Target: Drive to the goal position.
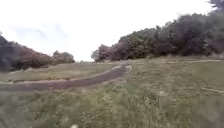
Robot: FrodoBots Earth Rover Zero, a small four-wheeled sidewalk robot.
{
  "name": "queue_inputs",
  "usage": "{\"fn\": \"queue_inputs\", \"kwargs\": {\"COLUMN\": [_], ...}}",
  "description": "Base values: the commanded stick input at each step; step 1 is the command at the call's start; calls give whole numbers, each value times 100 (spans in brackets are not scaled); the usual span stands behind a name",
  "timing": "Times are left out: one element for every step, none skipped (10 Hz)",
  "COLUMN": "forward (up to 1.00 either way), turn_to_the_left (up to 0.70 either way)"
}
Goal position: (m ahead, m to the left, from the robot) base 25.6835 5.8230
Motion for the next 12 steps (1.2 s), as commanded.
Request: {"fn": "queue_inputs", "kwargs": {"forward": [100,100,100,100,100,100,100,100,100,100,100,100], "turn_to_the_left": [0,0,0,0,0,0,0,0,0,0,0,0]}}
